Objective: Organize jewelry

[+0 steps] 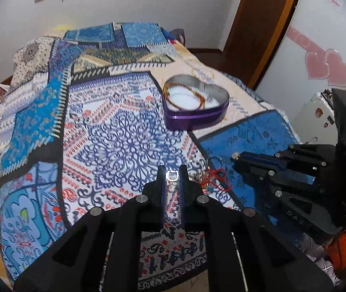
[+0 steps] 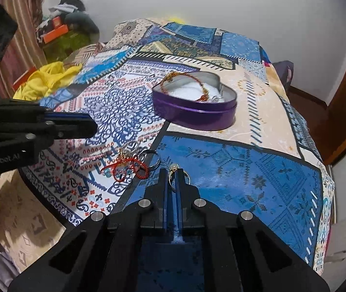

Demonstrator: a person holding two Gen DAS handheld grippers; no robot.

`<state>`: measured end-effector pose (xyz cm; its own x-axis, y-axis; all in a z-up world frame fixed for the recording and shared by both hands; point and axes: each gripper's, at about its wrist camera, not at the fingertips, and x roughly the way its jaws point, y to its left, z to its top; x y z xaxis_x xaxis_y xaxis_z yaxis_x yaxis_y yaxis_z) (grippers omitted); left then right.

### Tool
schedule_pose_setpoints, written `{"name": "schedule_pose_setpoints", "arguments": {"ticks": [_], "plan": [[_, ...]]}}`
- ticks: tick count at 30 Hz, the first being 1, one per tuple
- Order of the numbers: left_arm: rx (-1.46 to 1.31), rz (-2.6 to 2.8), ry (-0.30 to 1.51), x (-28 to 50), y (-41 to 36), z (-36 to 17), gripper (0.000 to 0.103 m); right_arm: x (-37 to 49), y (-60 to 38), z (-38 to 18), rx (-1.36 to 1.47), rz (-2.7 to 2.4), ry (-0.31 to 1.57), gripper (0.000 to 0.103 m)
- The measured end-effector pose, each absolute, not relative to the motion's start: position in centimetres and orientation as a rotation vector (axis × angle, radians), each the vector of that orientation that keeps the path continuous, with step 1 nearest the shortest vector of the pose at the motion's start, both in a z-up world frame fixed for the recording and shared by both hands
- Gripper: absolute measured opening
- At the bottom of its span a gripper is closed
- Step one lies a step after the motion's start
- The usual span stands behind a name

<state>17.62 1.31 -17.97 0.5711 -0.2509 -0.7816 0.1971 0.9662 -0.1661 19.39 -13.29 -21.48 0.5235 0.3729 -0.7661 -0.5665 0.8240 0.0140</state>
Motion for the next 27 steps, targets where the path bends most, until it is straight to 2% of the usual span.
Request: {"name": "schedule_pose_setpoints", "arguments": {"ticks": [13,15,17,19,25,27], "plan": [[-0.068,-0.244,0.842,17.4,2.2,-15.0,0.008,19.5,-14.4,-19.8,-0.173,0.591,0.816,0.005],[-0.070,-0.240,0.844,17.3,2.4,-15.0,0.008,19.7,-14.1,-20.2,-0.200,0.588,0.834,0.011],[-0.081,-0.241,0.849,17.3,2.6,-15.2,0.008,19.9,-13.8,-20.7,-0.219,0.579,0.849,0.030],[-0.087,-0.239,0.853,17.3,2.7,-15.3,0.008,20.2,-13.6,-21.3,-0.222,0.576,0.867,0.037],[-0.095,-0.236,0.860,17.3,3.0,-15.7,0.008,20.5,-13.1,-22.4,-0.255,0.571,0.857,0.036],[-0.098,-0.237,0.859,17.3,3.0,-15.6,0.008,20.6,-12.9,-22.7,-0.264,0.566,0.843,0.031]]}}
